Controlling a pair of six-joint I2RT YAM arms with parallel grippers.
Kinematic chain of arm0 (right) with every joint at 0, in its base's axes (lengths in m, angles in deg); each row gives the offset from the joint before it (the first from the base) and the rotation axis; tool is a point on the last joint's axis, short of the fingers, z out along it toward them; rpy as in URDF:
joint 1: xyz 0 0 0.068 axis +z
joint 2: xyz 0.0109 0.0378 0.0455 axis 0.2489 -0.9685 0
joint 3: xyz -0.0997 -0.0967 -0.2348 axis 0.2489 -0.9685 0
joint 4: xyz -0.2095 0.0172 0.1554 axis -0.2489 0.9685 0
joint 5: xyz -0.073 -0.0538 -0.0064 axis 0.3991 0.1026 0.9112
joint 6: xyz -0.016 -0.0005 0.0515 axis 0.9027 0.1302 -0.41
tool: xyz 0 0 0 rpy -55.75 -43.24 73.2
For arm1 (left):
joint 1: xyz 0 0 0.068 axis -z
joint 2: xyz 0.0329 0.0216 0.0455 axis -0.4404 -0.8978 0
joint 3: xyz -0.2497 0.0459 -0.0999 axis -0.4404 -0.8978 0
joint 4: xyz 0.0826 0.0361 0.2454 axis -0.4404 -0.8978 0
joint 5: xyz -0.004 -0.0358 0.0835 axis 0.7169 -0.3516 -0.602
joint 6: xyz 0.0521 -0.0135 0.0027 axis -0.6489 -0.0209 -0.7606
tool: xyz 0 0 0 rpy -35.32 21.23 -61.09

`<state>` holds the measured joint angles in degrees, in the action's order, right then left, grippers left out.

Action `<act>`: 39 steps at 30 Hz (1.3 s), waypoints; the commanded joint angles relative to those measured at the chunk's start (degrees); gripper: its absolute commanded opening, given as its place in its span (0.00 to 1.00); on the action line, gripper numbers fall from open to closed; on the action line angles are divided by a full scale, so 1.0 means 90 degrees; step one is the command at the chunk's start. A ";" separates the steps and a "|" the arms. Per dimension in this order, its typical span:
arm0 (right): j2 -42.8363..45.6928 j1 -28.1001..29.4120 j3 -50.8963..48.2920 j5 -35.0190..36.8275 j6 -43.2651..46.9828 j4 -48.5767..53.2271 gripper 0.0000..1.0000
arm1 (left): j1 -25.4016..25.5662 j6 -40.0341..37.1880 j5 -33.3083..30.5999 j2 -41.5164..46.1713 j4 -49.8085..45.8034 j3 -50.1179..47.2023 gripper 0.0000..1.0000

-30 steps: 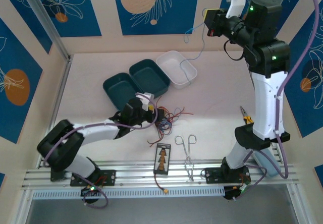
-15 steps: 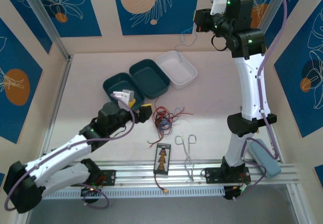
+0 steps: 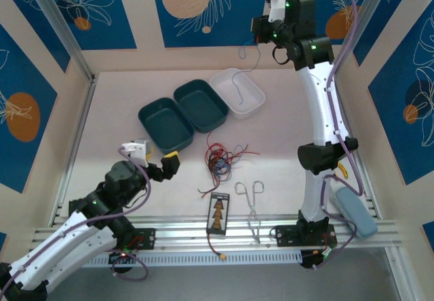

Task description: Untangle the cables

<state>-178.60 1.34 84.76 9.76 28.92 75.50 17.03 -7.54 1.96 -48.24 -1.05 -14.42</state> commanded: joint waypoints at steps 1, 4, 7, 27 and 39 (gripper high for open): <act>-0.0160 0.0023 -0.0164 0.0264 0.0210 -0.0171 0.00 | 0.0031 0.0050 -0.0317 0.0292 -0.0654 -0.0093 1.00; -0.0306 0.0019 -0.0287 0.0390 0.0235 -0.0190 0.00 | 0.0035 0.0145 -0.0371 0.0546 -0.0873 -0.0178 1.00; -0.0439 0.0010 -0.0363 0.0498 0.0229 -0.0201 0.00 | 0.0034 0.0236 -0.0379 0.0757 -0.1014 -0.0256 1.00; -0.1110 0.0037 -0.2122 0.0349 -0.0276 -0.0375 0.00 | 0.0030 0.0466 -0.0353 0.0952 -0.1153 -0.0460 1.00; -0.1691 0.0280 -0.2330 0.0175 -0.0285 -0.0370 0.00 | 0.0038 0.0603 -0.0248 0.0950 -0.1045 -0.0571 1.00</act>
<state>-192.41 3.06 64.20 13.17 26.69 72.79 17.03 -2.87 -0.56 -40.16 -10.73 -18.90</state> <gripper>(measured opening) 0.047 0.998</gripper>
